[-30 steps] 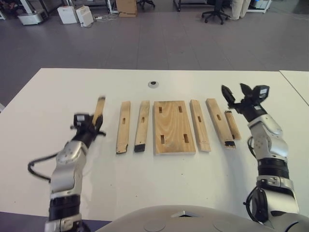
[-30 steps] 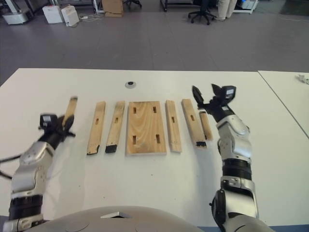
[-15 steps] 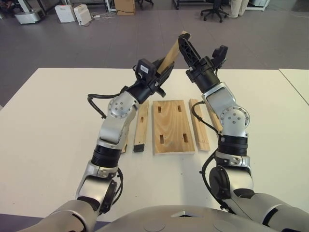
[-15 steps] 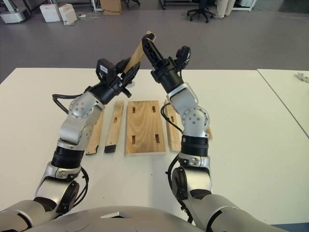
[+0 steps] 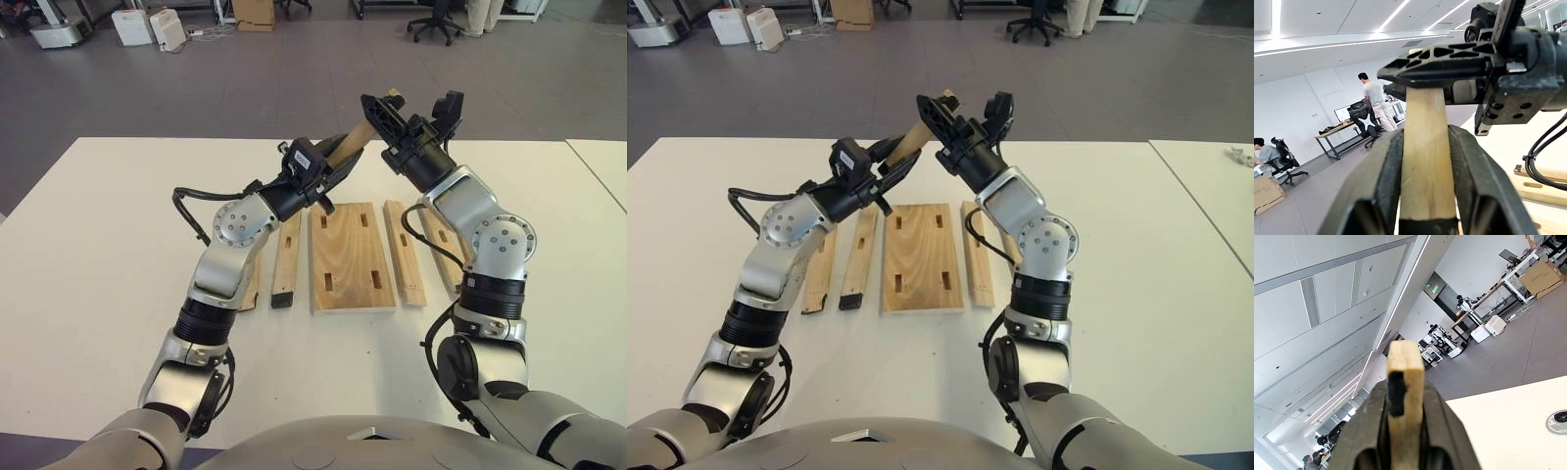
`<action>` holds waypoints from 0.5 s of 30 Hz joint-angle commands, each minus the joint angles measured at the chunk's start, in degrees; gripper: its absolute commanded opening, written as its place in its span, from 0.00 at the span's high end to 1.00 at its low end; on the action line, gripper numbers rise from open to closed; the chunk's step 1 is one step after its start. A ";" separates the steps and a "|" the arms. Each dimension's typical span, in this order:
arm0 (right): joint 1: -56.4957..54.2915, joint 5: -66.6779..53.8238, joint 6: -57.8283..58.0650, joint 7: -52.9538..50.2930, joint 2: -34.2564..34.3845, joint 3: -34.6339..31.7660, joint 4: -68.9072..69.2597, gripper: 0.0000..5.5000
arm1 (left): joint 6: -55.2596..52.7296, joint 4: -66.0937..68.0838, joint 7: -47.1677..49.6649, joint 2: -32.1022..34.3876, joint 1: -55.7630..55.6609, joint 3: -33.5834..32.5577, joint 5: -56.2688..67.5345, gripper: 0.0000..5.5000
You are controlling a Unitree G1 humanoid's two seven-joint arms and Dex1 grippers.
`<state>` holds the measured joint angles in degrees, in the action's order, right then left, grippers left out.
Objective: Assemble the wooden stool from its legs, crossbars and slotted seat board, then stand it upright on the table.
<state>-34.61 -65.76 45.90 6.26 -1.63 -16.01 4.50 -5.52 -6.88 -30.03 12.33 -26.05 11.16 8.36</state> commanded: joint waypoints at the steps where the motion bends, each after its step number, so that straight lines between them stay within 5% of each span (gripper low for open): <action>1: 2.12 5.62 -2.88 -0.27 -2.51 0.90 1.06 0.93 | -2.00 -0.91 -0.82 0.08 1.00 1.17 -0.19 0.77; 8: 20.34 17.91 -12.54 2.39 -6.86 -1.90 4.31 0.93 | -4.18 -0.46 4.73 2.72 7.72 -6.14 -0.84 0.50; 15: 25.61 27.31 -24.34 4.41 -2.90 0.05 -2.12 0.93 | -6.44 0.25 7.03 0.52 8.20 -9.22 1.58 0.49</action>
<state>-8.75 -39.96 23.47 9.93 -4.78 -15.96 4.25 -11.02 -6.91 -23.56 13.13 -18.32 2.04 9.53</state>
